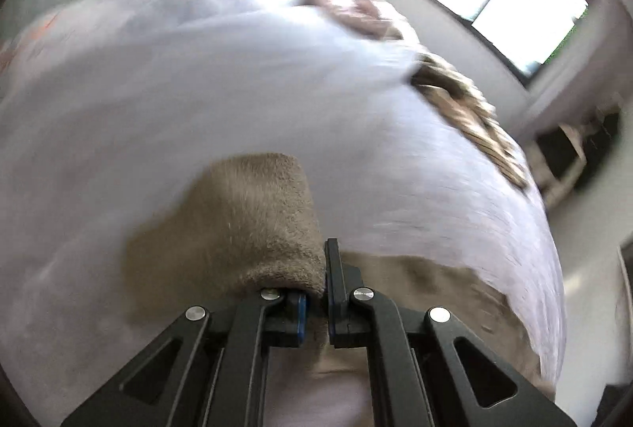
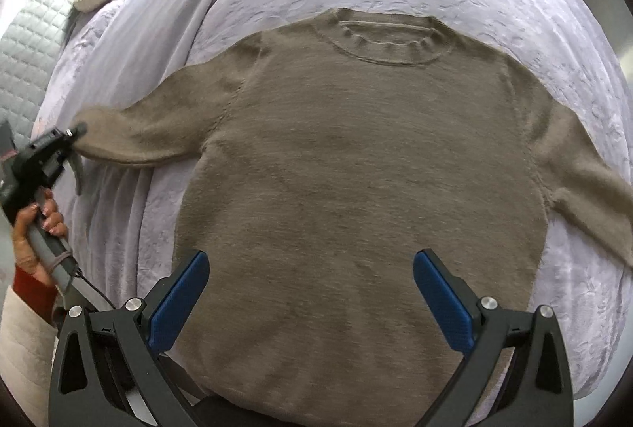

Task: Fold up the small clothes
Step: 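Grasp the sweater side edge with the left tool and fold it inward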

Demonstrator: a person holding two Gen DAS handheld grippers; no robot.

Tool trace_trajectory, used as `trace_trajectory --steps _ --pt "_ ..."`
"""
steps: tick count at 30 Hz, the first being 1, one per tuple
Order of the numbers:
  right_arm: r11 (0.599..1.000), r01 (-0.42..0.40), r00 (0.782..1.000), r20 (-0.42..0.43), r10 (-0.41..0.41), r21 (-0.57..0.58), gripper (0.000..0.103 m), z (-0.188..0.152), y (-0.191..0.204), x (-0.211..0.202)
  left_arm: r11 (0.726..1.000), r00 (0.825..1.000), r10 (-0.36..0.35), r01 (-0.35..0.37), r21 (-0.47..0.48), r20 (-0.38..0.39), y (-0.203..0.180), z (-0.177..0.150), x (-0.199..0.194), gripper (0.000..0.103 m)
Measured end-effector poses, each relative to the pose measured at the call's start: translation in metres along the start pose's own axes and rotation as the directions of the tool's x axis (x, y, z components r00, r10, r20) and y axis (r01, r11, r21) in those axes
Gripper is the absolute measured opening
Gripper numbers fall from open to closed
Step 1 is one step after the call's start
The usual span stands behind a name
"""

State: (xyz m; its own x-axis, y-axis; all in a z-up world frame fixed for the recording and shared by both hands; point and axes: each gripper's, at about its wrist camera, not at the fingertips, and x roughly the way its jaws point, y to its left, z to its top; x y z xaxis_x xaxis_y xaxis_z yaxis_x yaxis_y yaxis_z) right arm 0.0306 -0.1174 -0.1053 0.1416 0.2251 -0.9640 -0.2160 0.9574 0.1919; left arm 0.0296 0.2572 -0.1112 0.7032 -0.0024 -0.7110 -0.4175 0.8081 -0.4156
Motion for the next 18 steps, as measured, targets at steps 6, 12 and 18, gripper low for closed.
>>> trace_trajectory --steps 6,12,18 --pt "0.997 -0.028 0.999 0.039 0.025 0.069 0.103 -0.001 -0.050 -0.015 0.955 0.989 -0.129 0.142 0.260 -0.067 -0.157 -0.023 0.038 0.008" --pt "0.987 -0.011 0.999 0.035 0.005 0.161 0.103 -0.017 -0.111 -0.016 0.880 0.979 -0.018 0.112 0.462 -0.204 -0.256 -0.107 0.104 0.054" --pt "0.977 0.032 0.999 -0.003 -0.032 0.210 0.103 -0.030 -0.155 -0.002 0.823 0.968 0.098 0.051 0.566 -0.231 -0.268 -0.166 0.113 0.092"
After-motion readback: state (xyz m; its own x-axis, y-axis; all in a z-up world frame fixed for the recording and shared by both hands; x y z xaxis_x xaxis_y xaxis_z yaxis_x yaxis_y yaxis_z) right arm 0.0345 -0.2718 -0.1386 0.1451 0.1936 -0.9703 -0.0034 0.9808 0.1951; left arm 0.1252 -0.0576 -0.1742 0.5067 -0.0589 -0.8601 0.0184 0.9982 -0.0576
